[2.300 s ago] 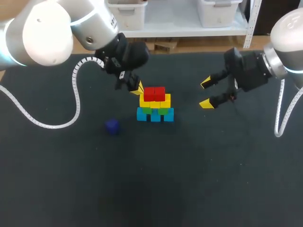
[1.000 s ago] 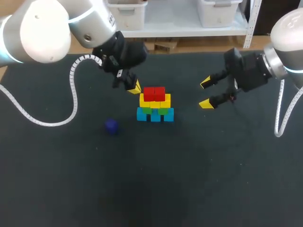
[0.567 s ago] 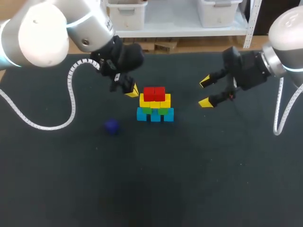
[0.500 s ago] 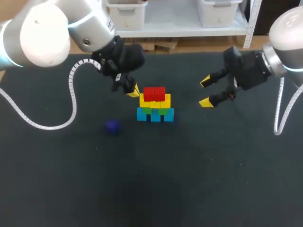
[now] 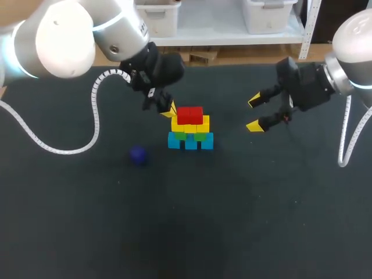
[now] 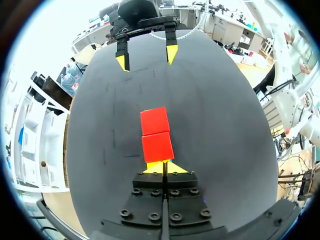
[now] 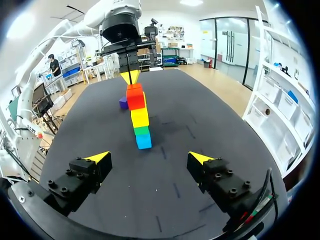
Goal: Place the blue cubes, place green cubes on the blue cubes, place the yellow cubes on the green cubes, then place the red cubes on the yellow cubes, and place purple cube on the red cubes.
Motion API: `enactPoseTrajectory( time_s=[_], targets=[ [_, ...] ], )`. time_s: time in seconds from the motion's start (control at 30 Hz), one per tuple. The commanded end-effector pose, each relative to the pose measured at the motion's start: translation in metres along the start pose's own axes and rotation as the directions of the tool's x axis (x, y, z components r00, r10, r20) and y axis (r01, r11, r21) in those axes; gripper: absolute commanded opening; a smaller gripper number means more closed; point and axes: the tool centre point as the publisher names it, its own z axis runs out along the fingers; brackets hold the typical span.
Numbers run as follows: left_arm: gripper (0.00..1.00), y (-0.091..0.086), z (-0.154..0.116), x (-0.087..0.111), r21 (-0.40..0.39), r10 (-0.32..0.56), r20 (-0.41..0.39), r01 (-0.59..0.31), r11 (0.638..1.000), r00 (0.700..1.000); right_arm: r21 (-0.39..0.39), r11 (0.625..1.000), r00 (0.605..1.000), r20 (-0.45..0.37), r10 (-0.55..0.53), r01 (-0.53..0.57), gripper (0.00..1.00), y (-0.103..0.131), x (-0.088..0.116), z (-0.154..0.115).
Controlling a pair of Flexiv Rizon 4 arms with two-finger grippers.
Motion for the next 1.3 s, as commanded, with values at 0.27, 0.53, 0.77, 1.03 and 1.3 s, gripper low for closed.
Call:
enactPoseTrajectory(
  time_s=[0.27, 0.53, 0.77, 1.03, 1.3],
  targets=[
    [0.0, 0.003, -0.001, 0.003, 0.007, -0.003, -0.005, 0.003, 1.0, 1.0, -0.001, 1.0, 1.0, 0.003, 0.001, -0.001, 1.0, -0.001, 0.0, 0.002],
    [0.0, 0.002, -0.004, 0.009, 0.0, -0.012, -0.01, 0.012, 1.0, 1.0, -0.005, 1.0, 1.0, 0.003, -0.003, 0.003, 1.0, -0.002, -0.003, 0.005],
    [0.0, -0.001, -0.015, 0.017, -0.025, -0.034, -0.011, 0.033, 0.999, 0.999, -0.006, 1.0, 1.0, 0.002, -0.015, 0.015, 1.0, -0.003, -0.008, 0.007],
    [0.0, -0.015, -0.027, 0.029, -0.042, -0.009, -0.013, 0.008, 0.999, 1.0, -0.016, 1.0, 1.0, 0.005, -0.025, 0.025, 1.0, -0.002, -0.013, 0.013],
    [1.0, -0.034, -0.033, 0.045, -0.004, 0.137, -0.008, -0.137, 0.991, 0.991, -0.028, 0.999, 1.0, 0.002, -0.024, 0.024, 1.0, 0.002, -0.013, 0.02]
  ],
)
